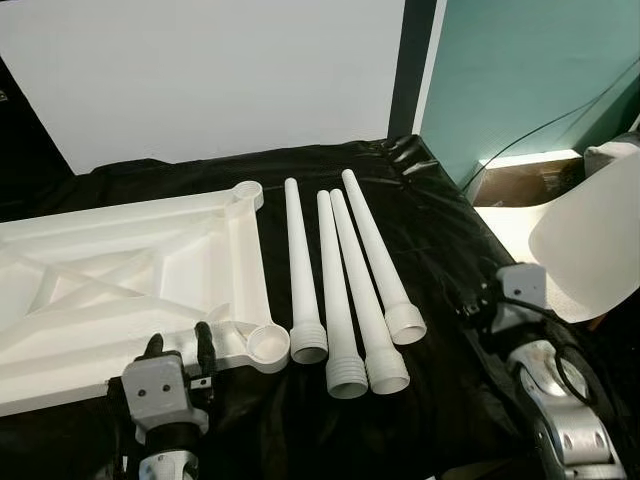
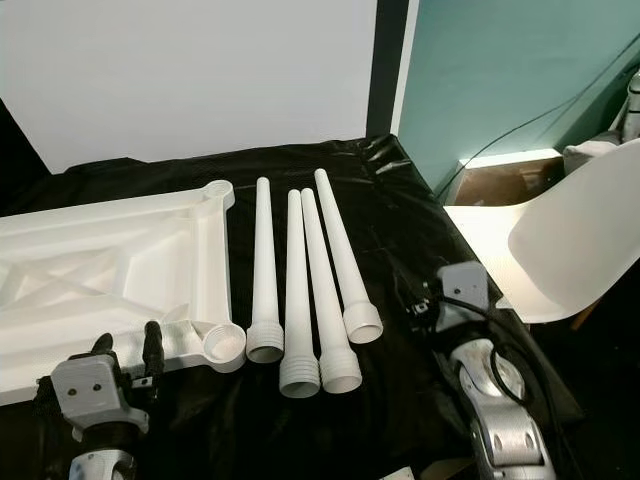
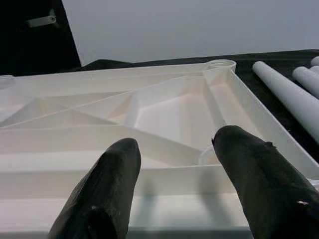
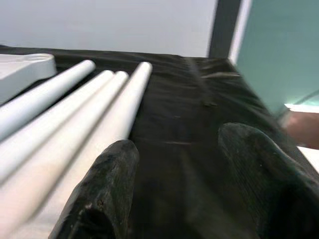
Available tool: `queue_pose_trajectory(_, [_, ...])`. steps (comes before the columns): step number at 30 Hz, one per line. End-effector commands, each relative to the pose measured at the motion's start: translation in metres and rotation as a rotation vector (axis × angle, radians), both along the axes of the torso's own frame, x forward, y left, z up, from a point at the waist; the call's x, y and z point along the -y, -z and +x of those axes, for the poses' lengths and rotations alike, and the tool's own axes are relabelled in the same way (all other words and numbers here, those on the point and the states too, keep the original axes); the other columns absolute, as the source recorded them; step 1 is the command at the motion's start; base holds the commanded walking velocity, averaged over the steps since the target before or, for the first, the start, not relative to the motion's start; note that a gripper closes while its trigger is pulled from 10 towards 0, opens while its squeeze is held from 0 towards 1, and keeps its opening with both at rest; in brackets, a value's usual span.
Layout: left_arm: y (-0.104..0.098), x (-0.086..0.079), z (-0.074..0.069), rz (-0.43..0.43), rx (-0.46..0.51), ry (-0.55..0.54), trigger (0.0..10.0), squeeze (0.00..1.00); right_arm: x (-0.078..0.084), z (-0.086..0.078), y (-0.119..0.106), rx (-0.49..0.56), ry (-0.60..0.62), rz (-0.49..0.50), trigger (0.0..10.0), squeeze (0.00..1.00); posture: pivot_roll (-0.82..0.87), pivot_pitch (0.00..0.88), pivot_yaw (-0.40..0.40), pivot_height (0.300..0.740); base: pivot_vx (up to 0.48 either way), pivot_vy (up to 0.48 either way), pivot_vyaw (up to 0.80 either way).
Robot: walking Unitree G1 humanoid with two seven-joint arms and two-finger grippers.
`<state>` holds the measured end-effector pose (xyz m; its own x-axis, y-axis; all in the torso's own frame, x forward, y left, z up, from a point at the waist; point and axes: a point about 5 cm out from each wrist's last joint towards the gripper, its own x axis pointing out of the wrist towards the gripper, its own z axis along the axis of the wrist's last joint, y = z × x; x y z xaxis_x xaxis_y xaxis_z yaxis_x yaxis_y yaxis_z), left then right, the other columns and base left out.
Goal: Building children table
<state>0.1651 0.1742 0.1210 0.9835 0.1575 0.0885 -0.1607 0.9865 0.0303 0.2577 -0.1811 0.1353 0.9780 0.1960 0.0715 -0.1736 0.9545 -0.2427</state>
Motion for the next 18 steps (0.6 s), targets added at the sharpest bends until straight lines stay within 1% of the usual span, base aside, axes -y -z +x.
queue_pose_trajectory(1, [0.001, 0.001, -0.001, 0.017, -0.002, 0.01, 10.0, 0.0, -0.004, 0.005, 0.003, -0.023, -0.024, 0.011, 10.0, 0.0, 0.08, 0.0, 0.008, 0.74, 0.0, 0.0, 0.0])
queue_pose_trajectory(2, [0.003, 0.002, -0.001, 0.02, -0.01, 0.016, 10.0, 0.0, -0.009, 0.01, 0.002, -0.038, -0.067, 0.019, 10.0, 0.0, 0.09, 0.0, 0.009, 0.74, 0.0, 0.0, 0.0])
queue_pose_trajectory(3, [0.009, 0.003, -0.002, 0.024, -0.025, 0.029, 10.0, 0.0, -0.017, 0.015, 0.0, -0.039, -0.147, -0.009, 10.0, 0.0, 0.09, 0.0, 0.008, 0.74, 0.0, 0.0, 0.0])
queue_pose_trajectory(4, [0.009, 0.003, -0.002, 0.024, -0.025, 0.029, 10.0, 0.0, -0.017, 0.015, 0.0, -0.039, -0.147, -0.009, 10.0, 0.0, 0.09, 0.0, 0.008, 0.74, 0.0, 0.0, 0.0])
queue_pose_trajectory(5, [0.015, 0.004, -0.005, 0.024, -0.047, 0.042, 10.0, 0.0, -0.023, 0.022, -0.003, -0.055, -0.206, -0.009, 10.0, 0.0, 0.08, 0.0, 0.009, 0.74, 0.0, 0.0, 0.0])
queue_pose_trajectory(6, [0.015, 0.004, -0.005, 0.024, -0.047, 0.042, 10.0, 0.0, -0.023, 0.022, -0.003, -0.055, -0.206, -0.009, 10.0, 0.0, 0.08, 0.0, 0.009, 0.74, 0.0, 0.0, 0.0])
queue_pose_trajectory(7, [0.02, 0.005, -0.007, 0.024, -0.062, 0.05, 10.0, 0.0, -0.026, 0.028, -0.005, -0.062, -0.232, -0.009, 10.0, 0.0, 0.08, 0.0, 0.01, 0.74, 0.0, 0.0, 0.0])
queue_pose_trajectory(8, [0.022, 0.006, -0.009, 0.025, -0.069, 0.056, 10.0, 0.0, -0.026, 0.035, -0.009, -0.069, -0.234, 0.015, 10.0, 0.0, 0.09, 0.0, 0.01, 0.74, 0.0, 0.0, 0.0])
queue_pose_trajectory(9, [0.022, 0.006, -0.009, 0.025, -0.069, 0.056, 10.0, 0.0, -0.026, 0.035, -0.009, -0.069, -0.234, 0.015, 10.0, 0.0, 0.09, 0.0, 0.01, 0.74, 0.0, 0.0, 0.0])
queue_pose_trajectory(10, [0.023, 0.007, -0.009, 0.026, -0.072, 0.059, 10.0, 0.0, -0.025, 0.045, -0.013, -0.083, -0.214, 0.054, 10.0, 0.0, 0.09, 0.0, 0.011, 0.74, 0.0, 0.0, 0.0])
queue_pose_trajectory(11, [0.023, 0.007, -0.009, 0.027, -0.072, 0.059, 10.0, 0.0, -0.025, 0.047, -0.014, -0.087, -0.211, 0.061, 10.0, 0.0, 0.09, 0.0, 0.011, 0.74, 0.0, 0.0, 0.0])
queue_pose_trajectory(12, [0.023, 0.008, -0.009, 0.029, -0.072, 0.061, 10.0, 0.0, -0.025, 0.05, -0.013, -0.116, -0.199, 0.098, 10.0, 0.0, 0.09, 0.0, 0.009, 0.74, 0.0, 0.0, 0.0])
queue_pose_trajectory(13, [0.023, 0.008, -0.009, 0.029, -0.072, 0.061, 10.0, 0.0, -0.025, 0.05, -0.013, -0.116, -0.199, 0.098, 10.0, 0.0, 0.09, 0.0, 0.009, 0.74, 0.0, 0.0, 0.0])
queue_pose_trajectory(14, [0.024, 0.008, -0.008, 0.034, -0.073, 0.065, 10.0, 0.0, -0.024, 0.055, -0.011, -0.18, -0.169, 0.194, 10.0, 0.0, 0.09, 0.0, 0.008, 0.74, 0.0, 0.0, 0.0])
queue_pose_trajectory(15, [0.024, 0.009, -0.007, 0.039, -0.079, 0.072, 10.0, 0.0, -0.024, 0.06, -0.009, -0.234, -0.145, 0.267, 10.0, 0.0, 0.09, 0.0, 0.008, 0.74, 0.0, 0.0, 0.0])
queue_pose_trajectory(16, [0.024, 0.009, -0.007, 0.039, -0.079, 0.072, 10.0, 0.0, -0.024, 0.06, -0.009, -0.234, -0.145, 0.267, 10.0, 0.0, 0.09, 0.0, 0.008, 0.74, 0.0, 0.0, 0.0])
queue_pose_trajectory(17, [0.025, 0.009, -0.006, 0.038, -0.083, 0.077, 10.0, 0.0, -0.023, 0.065, -0.007, -0.296, -0.11, 0.315, 10.0, 0.0, 0.1, 0.0, 0.006, 0.74, 0.0, 0.0, 0.0])
queue_pose_trajectory(18, [0.026, 0.009, -0.006, 0.036, -0.085, 0.079, 10.0, 0.0, -0.023, 0.068, -0.007, -0.332, -0.089, 0.335, 10.0, 0.0, 0.1, 0.0, 0.006, 0.74, 0.0, 0.0, 0.0])
